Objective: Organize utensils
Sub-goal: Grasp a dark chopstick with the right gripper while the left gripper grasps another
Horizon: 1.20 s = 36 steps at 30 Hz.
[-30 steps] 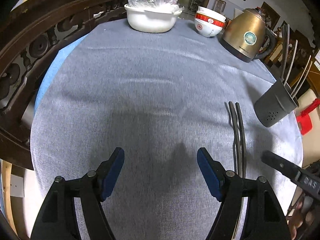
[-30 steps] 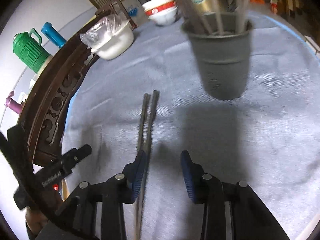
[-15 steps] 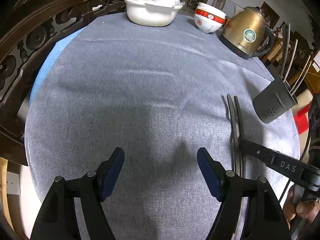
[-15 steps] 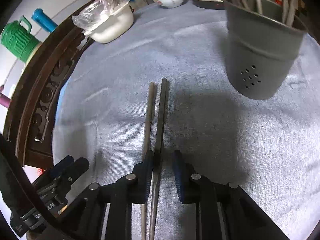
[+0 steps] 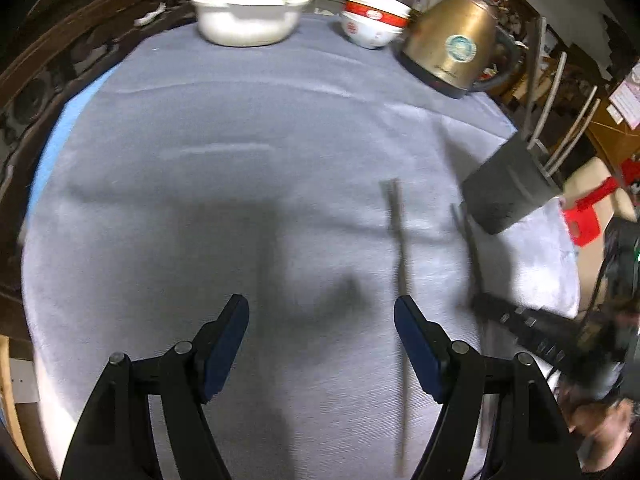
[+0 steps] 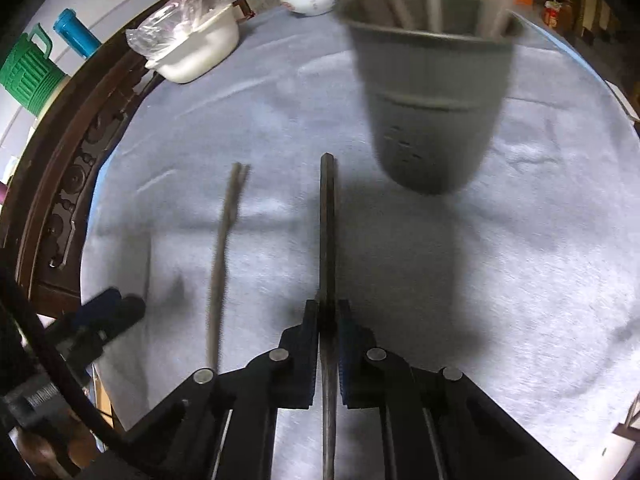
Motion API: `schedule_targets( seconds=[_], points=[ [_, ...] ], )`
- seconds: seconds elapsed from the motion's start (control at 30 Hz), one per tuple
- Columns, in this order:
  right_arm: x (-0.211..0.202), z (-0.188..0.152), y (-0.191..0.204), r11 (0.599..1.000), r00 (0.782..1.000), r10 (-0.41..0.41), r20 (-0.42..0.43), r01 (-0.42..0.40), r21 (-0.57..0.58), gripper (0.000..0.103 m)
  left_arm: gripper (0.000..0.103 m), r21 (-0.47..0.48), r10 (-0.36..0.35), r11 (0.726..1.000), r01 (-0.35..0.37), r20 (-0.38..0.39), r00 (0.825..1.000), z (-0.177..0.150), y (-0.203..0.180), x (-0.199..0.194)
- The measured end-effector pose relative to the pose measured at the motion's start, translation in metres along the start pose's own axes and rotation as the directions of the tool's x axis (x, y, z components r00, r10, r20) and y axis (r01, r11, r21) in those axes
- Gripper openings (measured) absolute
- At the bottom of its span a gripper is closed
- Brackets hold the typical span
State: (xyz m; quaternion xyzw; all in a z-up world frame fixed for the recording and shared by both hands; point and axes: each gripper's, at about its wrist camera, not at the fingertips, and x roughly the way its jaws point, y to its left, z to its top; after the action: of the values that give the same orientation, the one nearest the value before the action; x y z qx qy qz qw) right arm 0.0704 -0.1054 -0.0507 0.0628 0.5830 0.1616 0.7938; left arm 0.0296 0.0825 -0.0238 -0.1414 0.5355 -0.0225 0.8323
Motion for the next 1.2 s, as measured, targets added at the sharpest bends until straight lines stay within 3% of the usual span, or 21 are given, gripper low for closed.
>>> schedule_targets(
  seconds=[0.1,0.23,0.3,0.37,0.4,0.43,0.47,0.67,0.8,0.87,0.93,1.0,1.03,1.07,1.2],
  points=[
    [-0.005,-0.006,-0.014,1.0,1.0,0.015,0.001,-0.015,0.017,0.009,0.076,0.019,-0.002,1.0,0.003,-0.028,1.0,0.011,-0.02,0.011],
    [-0.007,-0.007,-0.024,0.998,0.999,0.045,0.007,-0.045,0.035,0.009,0.075,0.05,0.054,0.997,-0.05,-0.087,0.995,0.022,-0.041,0.031],
    [-0.007,-0.007,-0.026,0.998,0.998,0.055,0.007,-0.056,0.036,0.009,0.068,0.053,0.078,0.996,-0.072,-0.115,0.99,0.021,-0.042,0.037],
    [-0.008,-0.007,-0.027,0.998,0.999,0.053,-0.002,-0.053,0.023,0.011,0.043,0.064,0.106,0.993,-0.097,-0.161,0.981,0.022,-0.043,0.047],
    [-0.009,-0.008,-0.031,0.998,0.998,0.057,-0.005,-0.056,0.026,0.011,0.04,0.076,0.12,0.991,-0.109,-0.158,0.98,0.022,-0.044,0.048],
    [-0.008,-0.006,-0.031,0.998,0.998,0.062,-0.009,-0.062,0.03,0.011,0.019,0.094,0.129,0.989,-0.115,-0.155,0.98,0.022,-0.045,0.047],
    [-0.008,-0.005,-0.031,0.998,0.998,0.064,-0.018,-0.064,0.024,0.011,0.008,0.112,0.141,0.986,-0.124,-0.167,0.976,0.023,-0.045,0.049],
    [-0.006,-0.001,-0.032,0.998,0.997,0.058,-0.057,-0.057,0.015,0.011,0.008,0.153,0.125,0.984,-0.093,-0.213,0.969,0.019,-0.029,0.043],
    [0.003,0.015,-0.018,1.0,0.996,0.009,-0.088,-0.011,-0.014,0.012,0.009,0.124,0.101,0.99,-0.071,-0.253,0.962,0.023,-0.016,0.04],
    [0.005,0.021,-0.013,0.999,0.995,-0.019,-0.102,0.016,-0.034,0.012,0.012,0.123,0.103,0.99,-0.073,-0.261,0.96,0.027,-0.014,0.041],
    [0.008,0.025,-0.008,0.998,0.992,-0.046,-0.115,0.04,-0.056,0.012,0.024,0.116,0.091,0.991,-0.062,-0.264,0.96,0.032,-0.014,0.041],
    [0.01,0.03,-0.003,0.995,0.989,-0.07,-0.128,0.061,-0.075,0.012,0.025,0.113,0.085,0.992,-0.056,-0.264,0.961,0.034,-0.012,0.041],
    [0.011,0.032,-0.001,0.994,0.988,-0.077,-0.132,0.067,-0.081,0.012,0.024,0.12,0.084,0.991,-0.055,-0.254,0.963,0.034,-0.013,0.041],
    [0.014,0.033,0.002,0.993,0.987,-0.084,-0.134,0.072,-0.09,0.012,0.007,0.134,0.084,0.99,-0.052,-0.244,0.966,0.034,-0.013,0.041],
    [0.021,0.037,0.016,0.987,0.986,-0.108,-0.129,0.09,-0.135,0.011,0.006,0.141,0.039,0.99,-0.004,-0.249,0.968,0.026,-0.019,0.038]
  ],
)
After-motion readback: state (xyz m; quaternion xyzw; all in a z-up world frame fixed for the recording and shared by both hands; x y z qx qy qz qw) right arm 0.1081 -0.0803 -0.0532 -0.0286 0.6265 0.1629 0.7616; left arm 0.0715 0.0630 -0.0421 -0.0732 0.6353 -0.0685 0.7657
